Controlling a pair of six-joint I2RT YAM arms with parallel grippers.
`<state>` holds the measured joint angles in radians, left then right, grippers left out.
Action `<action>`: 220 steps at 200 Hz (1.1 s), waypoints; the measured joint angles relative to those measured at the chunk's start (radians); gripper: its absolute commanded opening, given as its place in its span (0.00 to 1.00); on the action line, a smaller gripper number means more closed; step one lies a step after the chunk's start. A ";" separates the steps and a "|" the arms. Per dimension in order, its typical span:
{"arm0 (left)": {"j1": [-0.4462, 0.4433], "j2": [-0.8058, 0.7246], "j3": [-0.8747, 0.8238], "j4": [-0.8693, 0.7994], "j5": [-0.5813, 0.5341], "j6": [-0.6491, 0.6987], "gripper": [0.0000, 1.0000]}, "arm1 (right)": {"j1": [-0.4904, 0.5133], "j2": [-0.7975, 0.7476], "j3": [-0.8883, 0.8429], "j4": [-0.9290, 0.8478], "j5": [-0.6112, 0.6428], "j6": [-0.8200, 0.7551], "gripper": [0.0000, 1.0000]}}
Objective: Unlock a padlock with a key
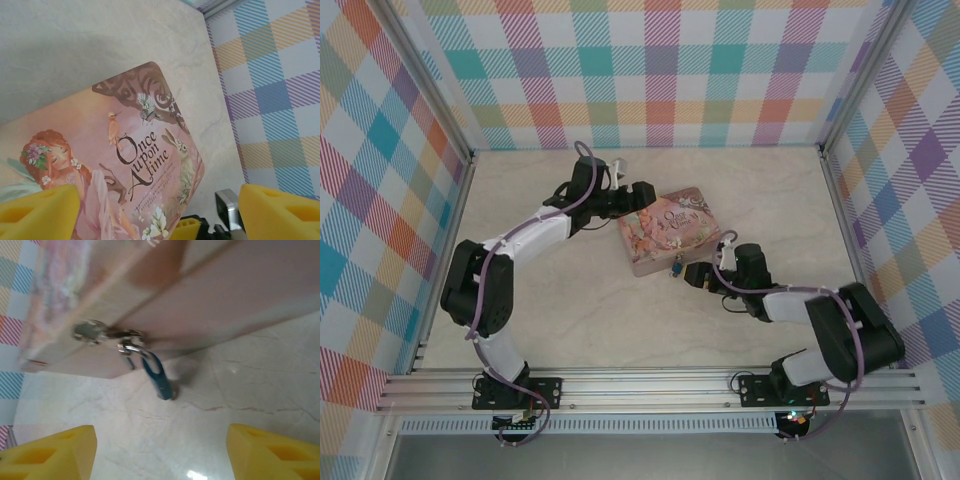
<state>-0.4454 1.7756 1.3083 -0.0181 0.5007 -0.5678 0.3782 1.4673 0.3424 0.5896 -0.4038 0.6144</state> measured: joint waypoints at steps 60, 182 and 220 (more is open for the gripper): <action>-0.004 0.027 0.045 0.011 0.014 -0.018 0.82 | 0.039 0.233 0.004 0.370 0.010 0.018 0.51; -0.004 0.056 0.045 0.019 -0.006 -0.023 0.81 | 0.073 0.284 0.007 0.412 0.043 0.034 0.16; -0.004 0.056 0.042 0.021 -0.012 -0.019 0.78 | 0.074 0.283 0.007 0.416 0.049 0.037 0.11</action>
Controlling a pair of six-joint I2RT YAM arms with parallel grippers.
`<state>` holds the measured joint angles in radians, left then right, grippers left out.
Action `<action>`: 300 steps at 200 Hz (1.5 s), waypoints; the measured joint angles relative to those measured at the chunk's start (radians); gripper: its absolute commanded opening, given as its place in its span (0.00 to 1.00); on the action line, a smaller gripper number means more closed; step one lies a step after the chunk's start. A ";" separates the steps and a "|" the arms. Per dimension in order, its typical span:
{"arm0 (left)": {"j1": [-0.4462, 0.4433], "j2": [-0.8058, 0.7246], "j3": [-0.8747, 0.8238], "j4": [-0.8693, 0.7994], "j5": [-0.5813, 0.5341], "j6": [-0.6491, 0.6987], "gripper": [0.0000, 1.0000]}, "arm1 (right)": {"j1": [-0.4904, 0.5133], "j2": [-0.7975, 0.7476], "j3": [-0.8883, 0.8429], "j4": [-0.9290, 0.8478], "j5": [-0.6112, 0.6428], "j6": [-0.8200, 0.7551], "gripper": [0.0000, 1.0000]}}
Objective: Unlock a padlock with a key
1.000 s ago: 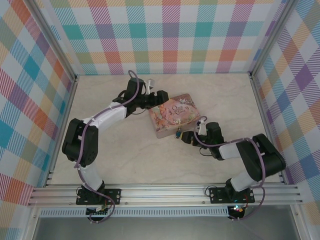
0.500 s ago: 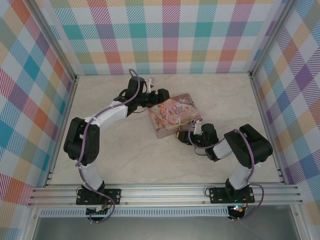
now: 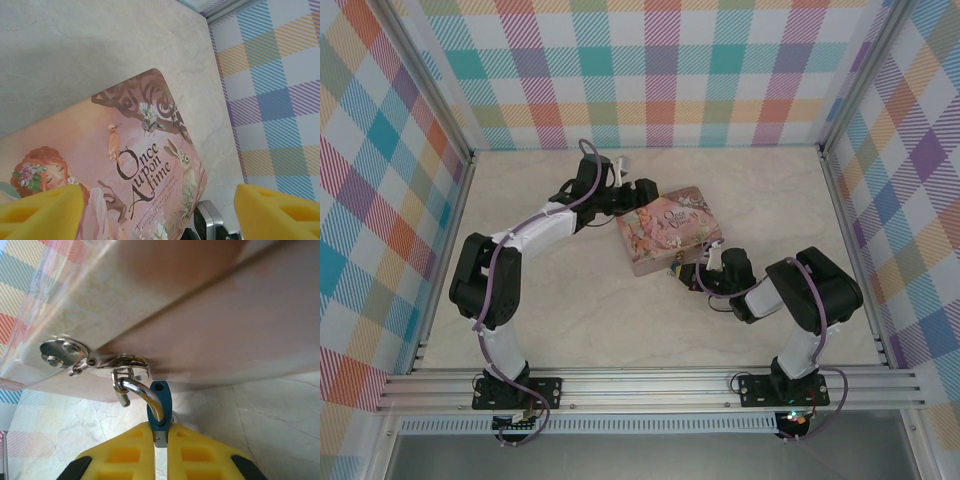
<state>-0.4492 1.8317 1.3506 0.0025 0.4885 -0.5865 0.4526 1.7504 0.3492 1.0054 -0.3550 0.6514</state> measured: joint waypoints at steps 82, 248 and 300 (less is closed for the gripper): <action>-0.077 -0.088 -0.096 -0.001 -0.053 0.037 0.78 | 0.000 -0.108 0.007 -0.150 0.097 0.063 0.08; -0.159 -0.048 -0.177 0.057 -0.108 0.053 0.78 | -0.058 -0.160 0.120 -0.428 0.153 0.180 0.09; -0.159 -0.048 -0.211 0.126 -0.108 0.053 0.78 | -0.075 -0.172 0.161 -0.506 0.150 0.180 0.10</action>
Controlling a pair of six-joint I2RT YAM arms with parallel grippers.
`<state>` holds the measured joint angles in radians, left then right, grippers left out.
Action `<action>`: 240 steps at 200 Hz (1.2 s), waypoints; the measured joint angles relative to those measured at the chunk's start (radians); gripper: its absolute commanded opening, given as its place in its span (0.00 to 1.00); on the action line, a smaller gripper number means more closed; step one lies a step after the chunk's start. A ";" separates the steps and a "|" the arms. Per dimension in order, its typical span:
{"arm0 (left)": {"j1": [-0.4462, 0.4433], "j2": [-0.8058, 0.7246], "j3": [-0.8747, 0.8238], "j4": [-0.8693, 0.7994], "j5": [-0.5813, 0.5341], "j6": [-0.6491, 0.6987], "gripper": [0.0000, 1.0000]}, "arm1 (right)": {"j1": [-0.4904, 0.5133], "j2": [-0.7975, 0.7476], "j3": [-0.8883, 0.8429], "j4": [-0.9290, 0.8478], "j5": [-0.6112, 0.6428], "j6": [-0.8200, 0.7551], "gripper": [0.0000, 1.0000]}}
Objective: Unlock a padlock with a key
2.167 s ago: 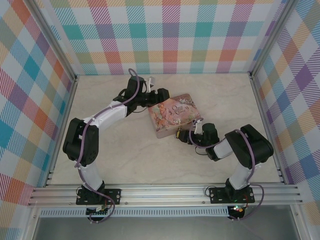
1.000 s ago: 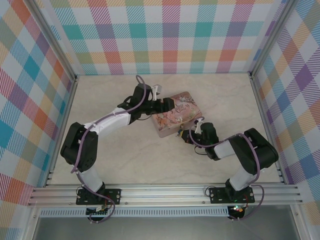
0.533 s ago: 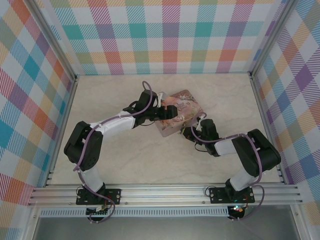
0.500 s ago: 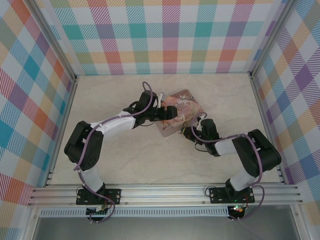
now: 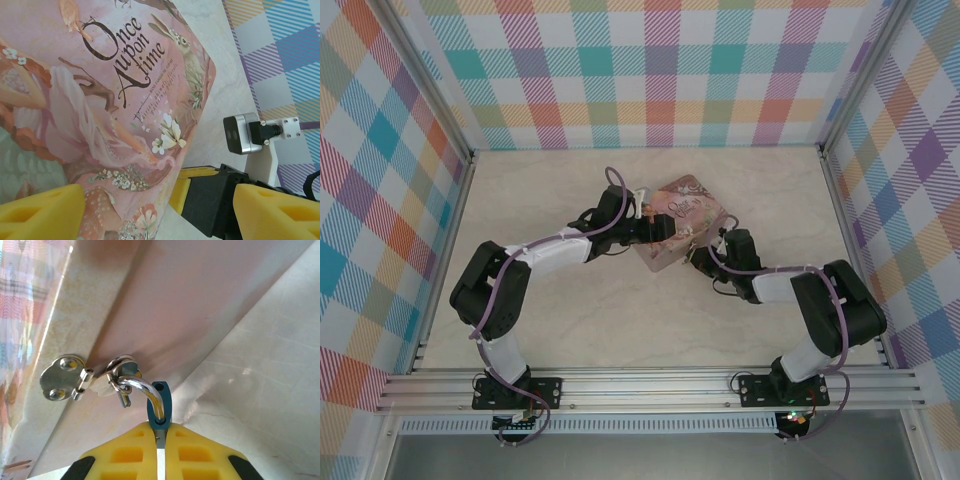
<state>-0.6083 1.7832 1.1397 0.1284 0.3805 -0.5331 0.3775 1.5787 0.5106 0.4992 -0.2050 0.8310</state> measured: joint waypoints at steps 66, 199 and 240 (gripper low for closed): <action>-0.006 -0.004 -0.068 0.140 0.003 -0.016 0.78 | -0.043 -0.009 0.050 -0.101 -0.023 -0.006 0.10; -0.025 -0.006 -0.108 0.227 -0.024 -0.027 0.79 | -0.089 -0.021 0.132 -0.232 -0.051 -0.005 0.10; -0.026 -0.006 -0.110 0.234 -0.027 -0.026 0.79 | -0.096 -0.023 0.153 -0.266 -0.058 0.000 0.10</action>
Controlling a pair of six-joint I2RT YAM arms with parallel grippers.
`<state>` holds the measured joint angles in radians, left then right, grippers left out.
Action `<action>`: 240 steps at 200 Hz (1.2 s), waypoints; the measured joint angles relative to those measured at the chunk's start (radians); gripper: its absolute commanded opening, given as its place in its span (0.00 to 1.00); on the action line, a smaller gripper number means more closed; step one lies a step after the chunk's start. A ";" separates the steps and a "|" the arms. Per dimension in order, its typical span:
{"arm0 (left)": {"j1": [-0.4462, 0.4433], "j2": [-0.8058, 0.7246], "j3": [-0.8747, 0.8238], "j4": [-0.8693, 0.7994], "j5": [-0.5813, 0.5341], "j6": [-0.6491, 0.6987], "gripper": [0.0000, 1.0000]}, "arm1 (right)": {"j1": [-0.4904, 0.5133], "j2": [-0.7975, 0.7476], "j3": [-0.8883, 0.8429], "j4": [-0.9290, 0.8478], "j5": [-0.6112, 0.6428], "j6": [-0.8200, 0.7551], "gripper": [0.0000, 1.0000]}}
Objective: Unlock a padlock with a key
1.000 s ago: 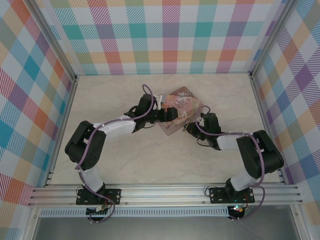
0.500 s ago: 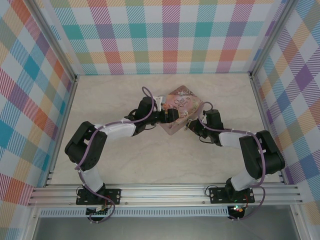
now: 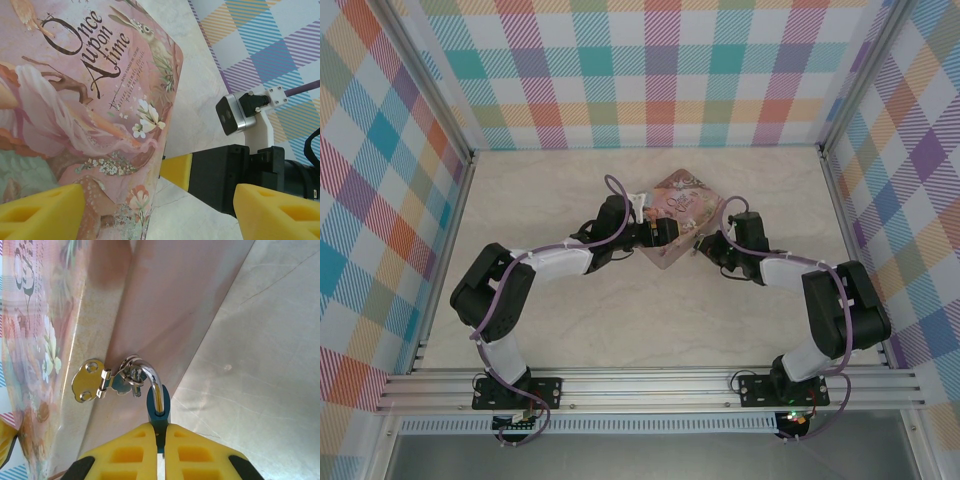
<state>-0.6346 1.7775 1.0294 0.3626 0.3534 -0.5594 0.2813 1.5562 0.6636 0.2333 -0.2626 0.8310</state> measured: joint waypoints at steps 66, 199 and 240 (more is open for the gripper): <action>-0.002 -0.003 -0.006 0.006 -0.008 0.000 0.80 | -0.003 0.000 0.016 -0.028 0.000 0.008 0.10; -0.003 -0.010 -0.013 0.006 -0.019 0.000 0.81 | -0.016 0.025 0.016 0.027 -0.006 0.075 0.10; -0.003 -0.016 -0.019 0.006 -0.023 0.000 0.81 | -0.042 0.039 0.016 0.090 0.026 0.112 0.10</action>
<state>-0.6373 1.7618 1.0100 0.3687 0.3305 -0.5598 0.2390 1.5955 0.6800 0.3237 -0.2367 0.9428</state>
